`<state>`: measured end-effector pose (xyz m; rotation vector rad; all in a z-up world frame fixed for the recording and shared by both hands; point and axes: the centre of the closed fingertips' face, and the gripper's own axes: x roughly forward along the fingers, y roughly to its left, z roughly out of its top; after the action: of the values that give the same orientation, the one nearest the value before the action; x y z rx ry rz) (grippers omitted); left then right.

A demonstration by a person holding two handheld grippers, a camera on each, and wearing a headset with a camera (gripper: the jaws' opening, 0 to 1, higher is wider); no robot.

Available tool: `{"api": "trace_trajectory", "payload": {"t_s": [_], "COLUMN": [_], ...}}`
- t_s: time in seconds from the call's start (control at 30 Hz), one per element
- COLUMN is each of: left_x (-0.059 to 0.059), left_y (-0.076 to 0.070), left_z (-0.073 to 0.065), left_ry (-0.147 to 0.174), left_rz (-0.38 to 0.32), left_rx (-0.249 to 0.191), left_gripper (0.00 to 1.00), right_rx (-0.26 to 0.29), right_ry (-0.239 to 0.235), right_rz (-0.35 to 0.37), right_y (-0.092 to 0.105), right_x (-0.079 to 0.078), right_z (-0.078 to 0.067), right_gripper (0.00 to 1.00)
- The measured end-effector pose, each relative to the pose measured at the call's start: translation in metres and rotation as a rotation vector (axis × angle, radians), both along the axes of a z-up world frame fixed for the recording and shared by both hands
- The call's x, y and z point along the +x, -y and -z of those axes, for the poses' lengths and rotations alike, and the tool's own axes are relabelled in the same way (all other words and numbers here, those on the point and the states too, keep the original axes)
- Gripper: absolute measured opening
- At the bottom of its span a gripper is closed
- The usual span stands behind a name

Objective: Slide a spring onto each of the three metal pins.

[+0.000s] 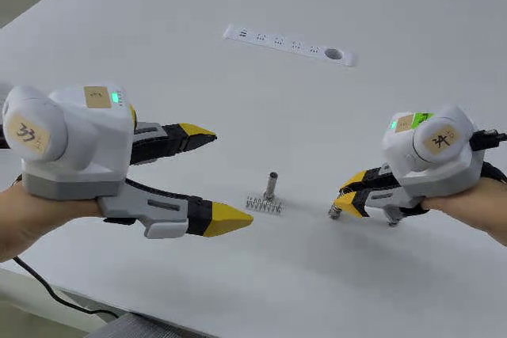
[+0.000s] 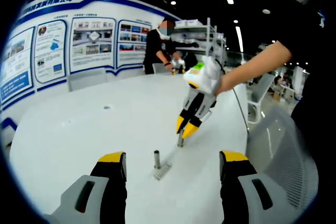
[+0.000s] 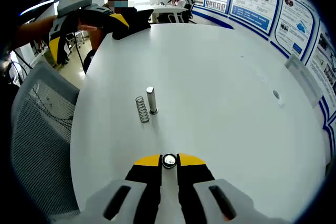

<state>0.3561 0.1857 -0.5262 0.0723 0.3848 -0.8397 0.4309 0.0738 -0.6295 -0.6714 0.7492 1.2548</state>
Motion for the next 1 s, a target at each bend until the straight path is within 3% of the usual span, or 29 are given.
{"api": "trace_trajectory", "payload": {"t_s": [0.13, 0.6, 0.8, 1.0], "left_x": [0.001, -0.002, -0.001, 0.000], "left_y": [-0.002, -0.004, -0.004, -0.005], "left_z": [-0.003, -0.003, -0.010, -0.013], "left_ry": [0.005, -0.001, 0.015, 0.024], "left_rz": [-0.014, -0.016, -0.017, -0.019], "left_rx": [-0.016, -0.002, -0.006, -0.012], "left_gripper": [0.74, 0.74, 0.74, 0.74], "right_rx": [-0.005, -0.007, 0.023, 0.085], "right_ry": [0.001, 0.020, 0.032, 0.050], "right_rz": [-0.008, -0.030, -0.003, 0.001], "right_y": [-0.001, 0.001, 0.003, -0.010], "right_x": [-0.001, 0.001, 0.004, -0.001], "right_z": [0.002, -0.001, -0.012, -0.032], "right_gripper": [0.12, 0.15, 0.16, 0.17]}}
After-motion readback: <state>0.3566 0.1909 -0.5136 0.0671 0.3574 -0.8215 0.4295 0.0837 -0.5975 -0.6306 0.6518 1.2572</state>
